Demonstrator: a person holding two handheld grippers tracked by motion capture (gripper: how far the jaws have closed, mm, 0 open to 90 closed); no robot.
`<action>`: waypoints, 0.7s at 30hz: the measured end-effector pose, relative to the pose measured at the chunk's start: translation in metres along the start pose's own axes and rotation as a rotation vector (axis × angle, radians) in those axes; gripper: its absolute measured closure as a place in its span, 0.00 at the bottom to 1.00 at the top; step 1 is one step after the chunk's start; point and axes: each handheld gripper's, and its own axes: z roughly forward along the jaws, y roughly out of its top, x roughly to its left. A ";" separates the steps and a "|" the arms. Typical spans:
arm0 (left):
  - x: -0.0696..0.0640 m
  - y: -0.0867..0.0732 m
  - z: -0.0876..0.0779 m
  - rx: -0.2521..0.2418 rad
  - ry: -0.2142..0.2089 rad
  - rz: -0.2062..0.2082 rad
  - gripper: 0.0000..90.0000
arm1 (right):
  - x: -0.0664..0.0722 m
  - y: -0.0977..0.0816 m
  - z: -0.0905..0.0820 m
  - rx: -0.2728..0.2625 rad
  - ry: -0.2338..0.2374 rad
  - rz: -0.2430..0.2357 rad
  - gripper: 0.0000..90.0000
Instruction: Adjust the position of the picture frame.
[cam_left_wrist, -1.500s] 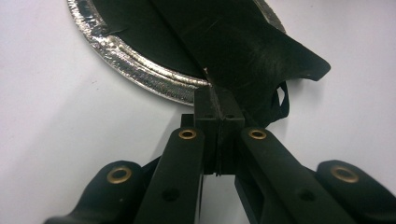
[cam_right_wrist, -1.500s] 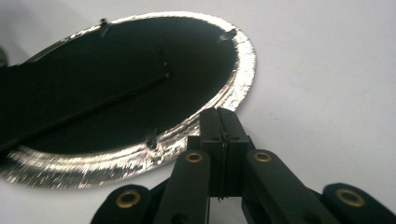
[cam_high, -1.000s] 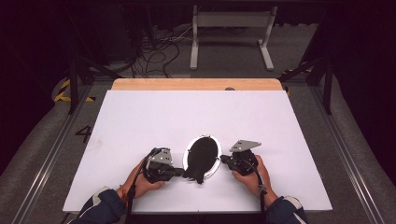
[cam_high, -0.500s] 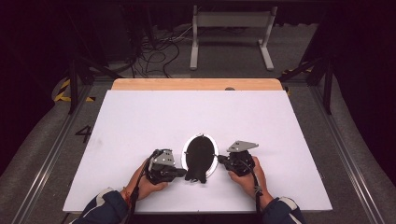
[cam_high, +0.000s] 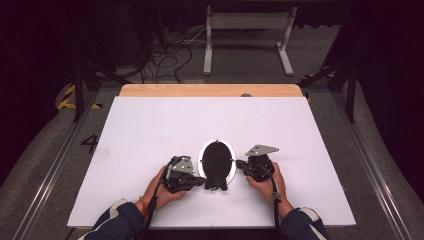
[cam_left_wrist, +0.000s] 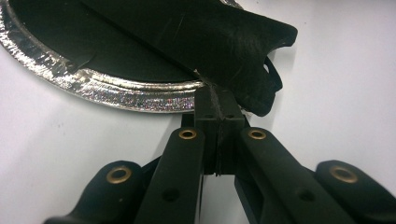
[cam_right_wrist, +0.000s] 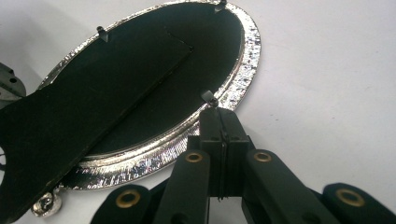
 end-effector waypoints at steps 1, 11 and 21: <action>0.001 0.001 0.001 -0.002 0.005 0.012 1.00 | -0.003 0.001 0.001 -0.002 -0.007 0.002 1.00; 0.000 0.000 -0.004 -0.005 0.009 0.092 1.00 | -0.008 0.000 -0.010 -0.016 0.011 -0.010 0.98; 0.013 -0.030 -0.050 -0.089 0.094 0.056 0.87 | -0.003 -0.001 -0.034 -0.015 0.108 -0.054 0.87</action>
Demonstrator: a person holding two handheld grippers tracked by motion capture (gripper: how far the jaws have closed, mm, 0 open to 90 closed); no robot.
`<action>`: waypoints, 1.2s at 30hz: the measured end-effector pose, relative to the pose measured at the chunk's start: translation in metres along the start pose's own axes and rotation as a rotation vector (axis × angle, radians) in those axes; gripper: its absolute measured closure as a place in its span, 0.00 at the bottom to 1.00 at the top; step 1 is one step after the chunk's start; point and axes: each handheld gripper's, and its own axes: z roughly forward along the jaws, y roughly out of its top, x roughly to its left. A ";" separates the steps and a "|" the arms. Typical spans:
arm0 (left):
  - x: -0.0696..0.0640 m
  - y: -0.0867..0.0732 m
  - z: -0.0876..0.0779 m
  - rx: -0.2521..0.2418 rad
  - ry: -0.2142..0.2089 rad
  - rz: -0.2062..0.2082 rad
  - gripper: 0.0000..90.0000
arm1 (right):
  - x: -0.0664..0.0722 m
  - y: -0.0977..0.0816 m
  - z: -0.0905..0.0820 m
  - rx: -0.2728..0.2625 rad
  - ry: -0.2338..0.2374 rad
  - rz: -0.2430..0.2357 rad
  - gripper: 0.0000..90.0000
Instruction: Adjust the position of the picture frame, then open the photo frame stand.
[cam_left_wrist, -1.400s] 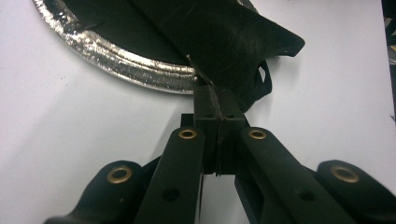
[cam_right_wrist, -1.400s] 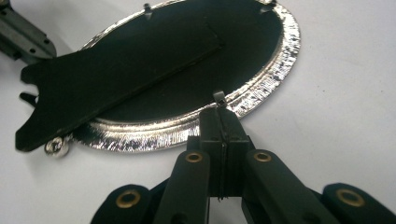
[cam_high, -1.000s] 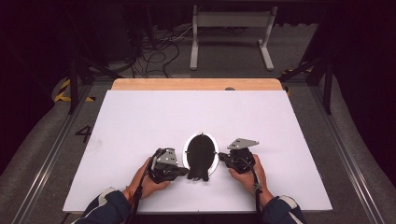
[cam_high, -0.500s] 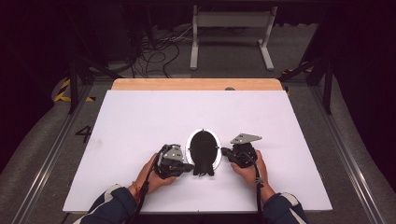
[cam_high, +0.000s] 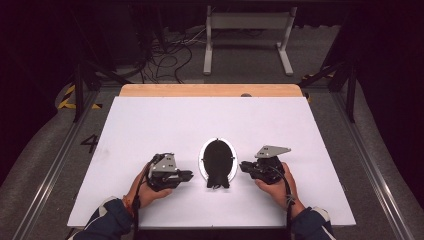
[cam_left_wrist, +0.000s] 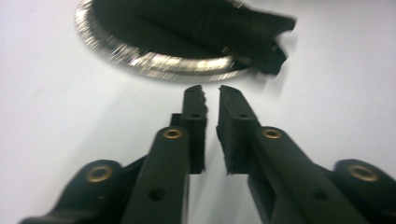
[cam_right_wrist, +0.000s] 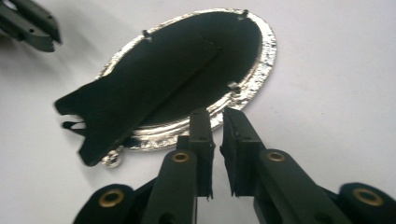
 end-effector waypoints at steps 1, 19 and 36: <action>0.001 -0.004 -0.004 0.003 0.014 -0.003 0.86 | 0.001 0.001 -0.001 0.003 0.003 -0.004 0.84; 0.008 -0.030 -0.024 0.029 0.154 -0.075 0.44 | 0.017 0.009 0.009 0.061 0.107 -0.048 0.70; 0.009 -0.025 -0.016 0.029 0.147 -0.073 0.37 | 0.031 0.009 0.010 0.080 0.142 -0.040 0.66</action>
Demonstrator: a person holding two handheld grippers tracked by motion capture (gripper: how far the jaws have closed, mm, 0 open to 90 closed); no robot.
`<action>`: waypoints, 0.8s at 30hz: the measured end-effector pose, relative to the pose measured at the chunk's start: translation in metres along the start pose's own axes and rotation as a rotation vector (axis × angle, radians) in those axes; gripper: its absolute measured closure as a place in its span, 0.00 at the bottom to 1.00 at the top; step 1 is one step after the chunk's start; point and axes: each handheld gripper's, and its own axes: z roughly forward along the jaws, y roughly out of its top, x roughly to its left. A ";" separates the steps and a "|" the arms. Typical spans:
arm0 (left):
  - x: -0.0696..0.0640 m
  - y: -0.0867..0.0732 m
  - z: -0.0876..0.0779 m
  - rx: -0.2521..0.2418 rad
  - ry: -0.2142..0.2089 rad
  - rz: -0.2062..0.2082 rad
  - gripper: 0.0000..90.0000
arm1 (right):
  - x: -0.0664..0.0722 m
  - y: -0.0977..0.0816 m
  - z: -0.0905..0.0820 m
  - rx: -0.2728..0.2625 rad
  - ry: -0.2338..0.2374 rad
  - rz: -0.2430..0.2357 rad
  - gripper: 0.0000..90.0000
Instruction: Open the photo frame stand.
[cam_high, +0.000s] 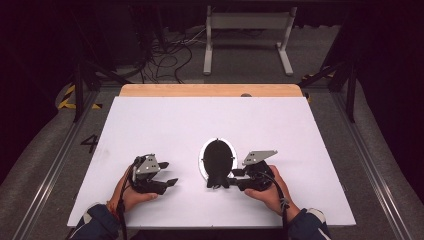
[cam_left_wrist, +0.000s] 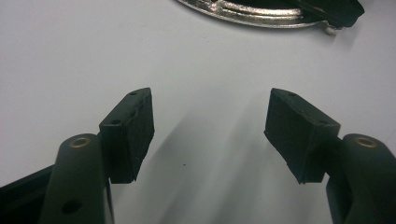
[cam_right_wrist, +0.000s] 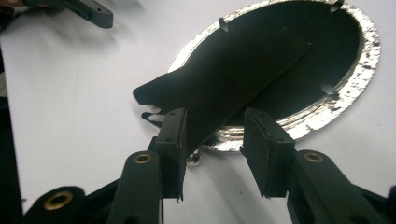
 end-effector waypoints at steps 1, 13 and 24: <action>0.000 0.000 0.000 0.000 0.000 0.000 0.37 | 0.000 0.000 0.000 0.000 0.000 0.000 0.66; -0.004 0.012 0.014 0.010 -0.013 0.026 0.36 | 0.007 -0.003 0.014 0.131 0.048 0.014 0.58; -0.004 0.029 0.038 0.047 -0.012 0.038 0.37 | 0.003 -0.001 0.018 0.116 0.107 0.072 0.66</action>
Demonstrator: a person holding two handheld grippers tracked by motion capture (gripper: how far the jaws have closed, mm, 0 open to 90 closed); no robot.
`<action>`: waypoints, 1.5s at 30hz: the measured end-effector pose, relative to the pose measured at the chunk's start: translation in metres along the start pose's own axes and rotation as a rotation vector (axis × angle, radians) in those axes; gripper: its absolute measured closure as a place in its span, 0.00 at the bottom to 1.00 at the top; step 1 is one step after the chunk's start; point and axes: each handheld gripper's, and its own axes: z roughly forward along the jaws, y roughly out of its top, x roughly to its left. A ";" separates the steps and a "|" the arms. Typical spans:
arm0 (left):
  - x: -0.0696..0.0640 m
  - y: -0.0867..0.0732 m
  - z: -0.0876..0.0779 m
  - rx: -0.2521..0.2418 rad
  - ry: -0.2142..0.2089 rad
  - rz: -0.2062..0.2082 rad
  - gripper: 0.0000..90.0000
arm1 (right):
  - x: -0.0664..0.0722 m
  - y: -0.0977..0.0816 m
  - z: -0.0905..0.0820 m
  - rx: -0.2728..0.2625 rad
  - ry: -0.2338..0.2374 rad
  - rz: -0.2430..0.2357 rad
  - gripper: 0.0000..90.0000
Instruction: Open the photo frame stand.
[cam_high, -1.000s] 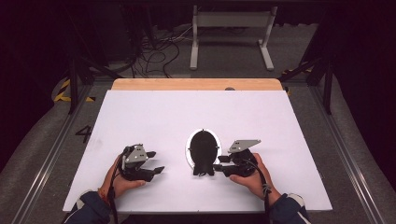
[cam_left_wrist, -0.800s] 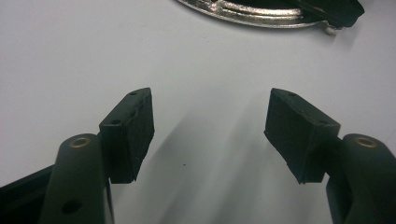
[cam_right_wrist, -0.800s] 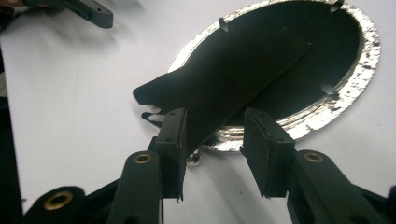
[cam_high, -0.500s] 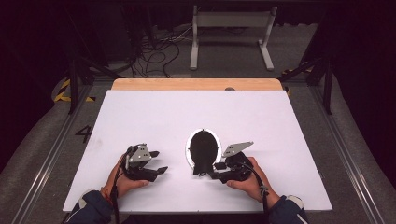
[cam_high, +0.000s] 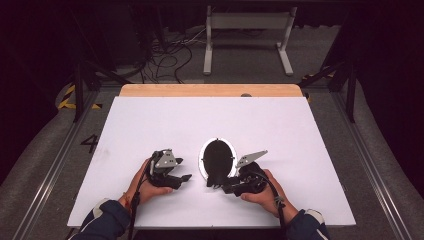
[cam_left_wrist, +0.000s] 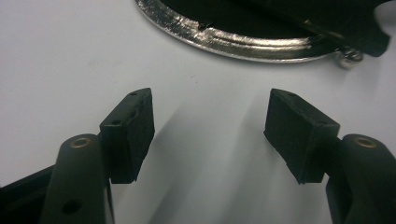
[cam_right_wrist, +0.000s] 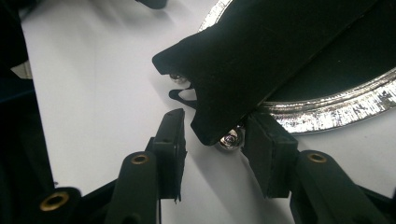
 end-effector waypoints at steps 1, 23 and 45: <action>0.000 0.000 0.000 -0.001 -0.005 0.000 0.37 | -0.001 0.000 0.000 -0.006 0.009 0.010 0.65; -0.001 0.014 0.009 -0.003 -0.009 0.017 0.36 | -0.040 -0.003 0.011 -0.239 0.309 0.463 0.59; 0.024 0.025 0.014 -0.069 -0.140 -0.140 0.32 | -0.040 -0.001 0.013 -0.269 0.302 0.358 0.67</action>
